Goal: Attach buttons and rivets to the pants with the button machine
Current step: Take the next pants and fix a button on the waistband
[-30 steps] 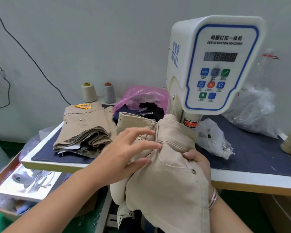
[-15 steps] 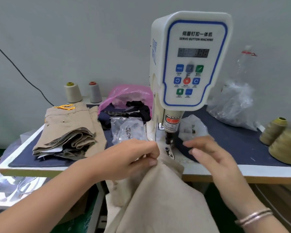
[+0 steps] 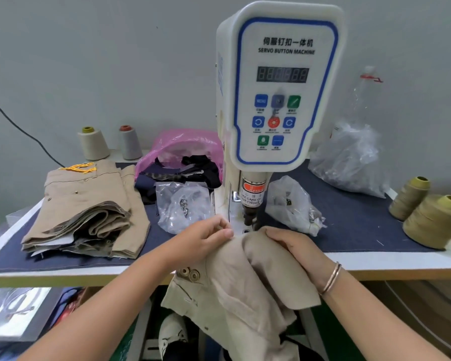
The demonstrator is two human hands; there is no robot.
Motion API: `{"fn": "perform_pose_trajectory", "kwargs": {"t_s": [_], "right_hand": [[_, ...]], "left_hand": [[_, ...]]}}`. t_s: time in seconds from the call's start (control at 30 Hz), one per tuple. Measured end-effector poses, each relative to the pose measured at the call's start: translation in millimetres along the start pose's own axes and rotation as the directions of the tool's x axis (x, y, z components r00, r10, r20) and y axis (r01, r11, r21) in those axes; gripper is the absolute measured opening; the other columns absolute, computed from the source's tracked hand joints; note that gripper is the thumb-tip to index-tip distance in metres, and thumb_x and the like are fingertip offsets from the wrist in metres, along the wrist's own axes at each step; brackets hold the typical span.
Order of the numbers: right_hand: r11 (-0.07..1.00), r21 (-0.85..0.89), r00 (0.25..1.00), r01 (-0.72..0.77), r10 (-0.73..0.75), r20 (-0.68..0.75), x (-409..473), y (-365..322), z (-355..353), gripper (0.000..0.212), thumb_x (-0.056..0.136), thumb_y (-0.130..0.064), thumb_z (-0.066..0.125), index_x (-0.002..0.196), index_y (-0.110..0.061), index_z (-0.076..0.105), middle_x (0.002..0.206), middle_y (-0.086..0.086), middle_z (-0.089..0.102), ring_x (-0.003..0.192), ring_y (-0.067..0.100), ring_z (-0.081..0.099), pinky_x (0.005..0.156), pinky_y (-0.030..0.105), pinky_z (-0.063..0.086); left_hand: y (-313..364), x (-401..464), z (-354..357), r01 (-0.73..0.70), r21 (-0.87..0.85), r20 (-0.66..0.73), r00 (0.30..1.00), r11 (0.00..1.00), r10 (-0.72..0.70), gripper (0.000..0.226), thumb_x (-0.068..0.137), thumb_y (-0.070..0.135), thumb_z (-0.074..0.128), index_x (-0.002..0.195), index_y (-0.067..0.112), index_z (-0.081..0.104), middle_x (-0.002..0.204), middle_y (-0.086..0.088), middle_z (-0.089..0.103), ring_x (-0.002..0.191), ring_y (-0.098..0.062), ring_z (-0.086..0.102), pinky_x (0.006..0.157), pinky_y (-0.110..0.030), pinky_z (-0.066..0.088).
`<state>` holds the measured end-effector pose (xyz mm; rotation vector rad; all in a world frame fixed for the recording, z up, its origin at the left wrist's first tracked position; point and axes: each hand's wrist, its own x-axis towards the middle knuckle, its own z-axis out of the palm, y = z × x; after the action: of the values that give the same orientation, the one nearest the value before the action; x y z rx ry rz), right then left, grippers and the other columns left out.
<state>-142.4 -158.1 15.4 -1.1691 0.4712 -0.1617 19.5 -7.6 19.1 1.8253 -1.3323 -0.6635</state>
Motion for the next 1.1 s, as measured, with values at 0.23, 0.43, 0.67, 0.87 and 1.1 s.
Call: {"fn": "perform_pose_trajectory", "kwargs": {"t_s": [0.23, 0.43, 0.67, 0.87, 1.1], "right_hand": [[0.893, -0.403, 0.975, 0.198, -0.223, -0.017, 21, -2, -15, 0.023, 0.089, 0.005, 0.053, 0.087, -0.016, 0.063, 0.084, -0.004, 0.060, 0.077, 0.002, 0.055, 0.076, 0.010, 0.043], [0.889, -0.293, 0.932, 0.351, -0.363, 0.016, 28, 20, -19, 0.022, 0.087, 0.009, 0.052, 0.078, -0.011, 0.053, 0.078, -0.002, 0.054, 0.070, 0.000, 0.052, 0.072, 0.011, 0.044], [0.843, -0.267, 0.878, 0.467, -0.478, 0.028, 31, 38, -20, 0.030, 0.084, -0.003, 0.061, 0.071, -0.030, 0.061, 0.077, -0.012, 0.059, 0.077, 0.003, 0.054, 0.076, 0.016, 0.044], [0.833, -0.138, 0.835, 0.536, -0.547, -0.057, 25, 45, -13, 0.025, 0.077, -0.009, 0.064, 0.065, -0.031, 0.061, 0.074, -0.008, 0.062, 0.073, 0.005, 0.056, 0.073, 0.018, 0.046], [0.740, -0.312, 0.782, 0.596, -0.623, 0.018, 3, 51, -8, 0.020, 0.086, -0.017, 0.057, 0.086, -0.037, 0.059, 0.084, -0.012, 0.056, 0.080, 0.003, 0.052, 0.075, 0.013, 0.042]], "left_hand": [[-27, 6, -7, 0.088, -0.183, 0.110, 0.992, 0.979, -0.069, 0.028, 0.081, 0.034, 0.070, 0.060, 0.034, 0.052, 0.061, 0.019, 0.048, 0.058, 0.003, 0.044, 0.055, -0.010, 0.033], [-40, 8, -3, 0.150, -0.414, 0.141, 0.985, 0.898, -0.100, 0.019, 0.077, 0.028, 0.072, 0.095, 0.022, 0.070, 0.095, 0.003, 0.070, 0.089, -0.012, 0.065, 0.078, -0.022, 0.051], [-38, 9, 0, 0.186, -0.378, 0.238, 0.966, 0.907, -0.100, 0.023, 0.084, 0.033, 0.062, 0.077, 0.011, 0.064, 0.073, 0.003, 0.055, 0.071, -0.010, 0.053, 0.067, -0.017, 0.041], [-34, 2, 5, 0.101, -0.381, 0.173, 0.984, 0.919, -0.037, 0.024, 0.096, 0.023, 0.055, 0.102, 0.004, 0.069, 0.100, -0.005, 0.066, 0.096, -0.015, 0.062, 0.089, -0.027, 0.047], [-27, -9, 13, 0.010, -0.435, 0.080, 0.996, 0.900, 0.028, 0.016, 0.088, 0.023, 0.059, 0.085, 0.031, 0.072, 0.090, 0.009, 0.069, 0.087, -0.005, 0.062, 0.080, -0.019, 0.046]]}}
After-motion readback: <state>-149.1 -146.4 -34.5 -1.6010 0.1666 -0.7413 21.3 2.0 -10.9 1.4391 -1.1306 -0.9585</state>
